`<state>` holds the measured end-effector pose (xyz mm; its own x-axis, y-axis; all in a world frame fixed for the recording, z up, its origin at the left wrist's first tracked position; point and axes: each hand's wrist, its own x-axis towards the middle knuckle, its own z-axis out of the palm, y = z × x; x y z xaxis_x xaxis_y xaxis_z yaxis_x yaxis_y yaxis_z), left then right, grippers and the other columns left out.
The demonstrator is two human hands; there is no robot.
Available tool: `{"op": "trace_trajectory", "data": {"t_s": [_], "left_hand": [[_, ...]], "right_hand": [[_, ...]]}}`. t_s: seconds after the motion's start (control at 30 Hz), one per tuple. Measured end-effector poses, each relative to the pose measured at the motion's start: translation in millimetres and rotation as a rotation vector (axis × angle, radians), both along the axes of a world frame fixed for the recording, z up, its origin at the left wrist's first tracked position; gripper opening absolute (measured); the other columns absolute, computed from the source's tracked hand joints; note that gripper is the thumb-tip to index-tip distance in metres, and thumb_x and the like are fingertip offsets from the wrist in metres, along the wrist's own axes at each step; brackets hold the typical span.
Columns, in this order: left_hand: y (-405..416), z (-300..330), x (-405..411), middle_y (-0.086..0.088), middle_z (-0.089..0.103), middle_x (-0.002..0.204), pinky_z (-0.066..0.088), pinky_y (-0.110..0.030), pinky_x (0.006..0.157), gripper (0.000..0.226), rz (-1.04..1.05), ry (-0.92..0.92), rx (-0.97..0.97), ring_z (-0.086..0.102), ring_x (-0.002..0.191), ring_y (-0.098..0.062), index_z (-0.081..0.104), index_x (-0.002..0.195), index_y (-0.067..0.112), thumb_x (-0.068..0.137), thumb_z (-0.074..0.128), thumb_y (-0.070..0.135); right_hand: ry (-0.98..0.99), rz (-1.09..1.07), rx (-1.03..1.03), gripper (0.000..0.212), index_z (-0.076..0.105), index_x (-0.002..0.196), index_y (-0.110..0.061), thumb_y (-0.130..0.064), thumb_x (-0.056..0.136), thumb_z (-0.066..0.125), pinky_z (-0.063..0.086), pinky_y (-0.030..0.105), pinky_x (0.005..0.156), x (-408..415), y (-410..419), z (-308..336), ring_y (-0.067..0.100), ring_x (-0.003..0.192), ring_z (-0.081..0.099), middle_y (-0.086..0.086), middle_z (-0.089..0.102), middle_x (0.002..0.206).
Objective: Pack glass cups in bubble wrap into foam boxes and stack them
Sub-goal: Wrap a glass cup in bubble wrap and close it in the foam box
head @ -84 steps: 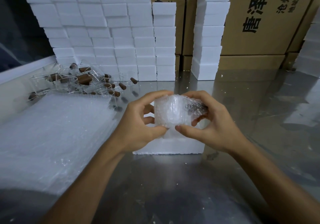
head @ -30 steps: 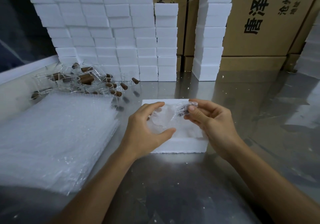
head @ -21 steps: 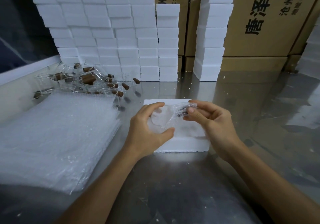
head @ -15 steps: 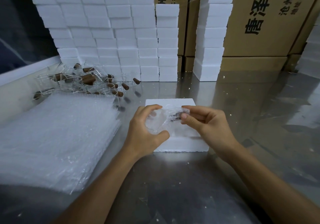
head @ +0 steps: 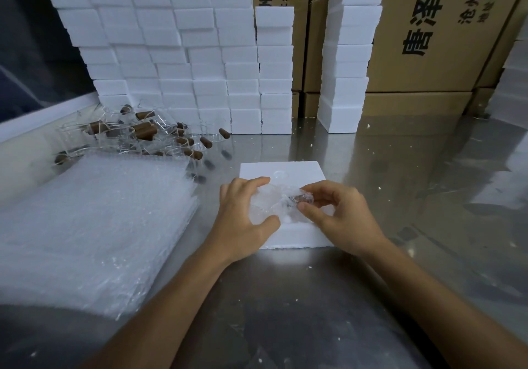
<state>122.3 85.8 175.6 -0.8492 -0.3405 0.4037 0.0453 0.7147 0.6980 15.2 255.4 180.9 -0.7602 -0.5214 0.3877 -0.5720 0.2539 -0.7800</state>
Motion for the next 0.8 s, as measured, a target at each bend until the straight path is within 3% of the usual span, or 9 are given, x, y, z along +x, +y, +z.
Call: {"op": "trace_trajectory", "data": {"t_s": [0.13,0.27,0.43,0.67,0.8], "left_hand": [[1.6,-1.0,-1.6,0.012,0.039,0.122,0.018,0.002,0.090,0.071,-0.048,-0.032,0.034,0.027,0.121,-0.003,0.039,0.142,0.027,0.076,0.055,0.047],[-1.1,-0.6,0.2,0.018,0.041,0.117,0.020,0.004,0.089,0.062,-0.081,-0.020,0.127,0.032,0.122,-0.005,0.046,0.135,0.030,0.075,0.057,0.043],[-4.6,1.3,0.5,0.010,0.042,0.125,0.028,-0.009,0.097,0.060,-0.065,-0.012,0.183,0.038,0.127,-0.007,0.052,0.128,0.031,0.071,0.064,0.045],[-3.0,1.6,0.8,0.008,0.041,0.125,0.025,-0.004,0.095,0.063,-0.060,-0.020,0.141,0.036,0.128,-0.008,0.052,0.131,0.028,0.072,0.063,0.047],[-2.3,1.0,0.4,0.010,0.040,0.123,0.024,0.000,0.093,0.061,-0.059,-0.016,0.157,0.035,0.128,-0.008,0.051,0.129,0.031,0.071,0.063,0.046]], "right_hand": [[0.016,-0.034,-0.002,0.019,0.074,0.103,-0.018,-0.020,0.085,0.077,0.055,0.024,0.082,-4.7,3.4,-0.6,0.005,0.082,0.068,-0.008,0.074,0.092],[0.042,-0.056,0.015,0.019,0.073,0.103,-0.019,-0.022,0.085,0.077,0.049,0.011,0.076,-6.7,3.6,-1.5,-0.001,0.078,0.066,-0.012,0.072,0.092],[0.067,-0.058,0.031,0.018,0.069,0.104,-0.023,-0.022,0.087,0.074,0.043,0.004,0.068,-5.1,3.8,-2.0,-0.004,0.077,0.064,-0.018,0.070,0.095],[0.045,-0.060,0.040,0.017,0.065,0.091,-0.030,-0.016,0.084,0.072,0.041,0.003,0.064,-3.1,3.6,0.4,-0.005,0.072,0.061,-0.017,0.068,0.080],[0.075,-0.047,0.067,0.015,0.067,0.097,-0.026,-0.017,0.085,0.071,0.040,0.002,0.065,-2.6,4.9,0.9,-0.005,0.076,0.061,-0.017,0.068,0.082]]}}
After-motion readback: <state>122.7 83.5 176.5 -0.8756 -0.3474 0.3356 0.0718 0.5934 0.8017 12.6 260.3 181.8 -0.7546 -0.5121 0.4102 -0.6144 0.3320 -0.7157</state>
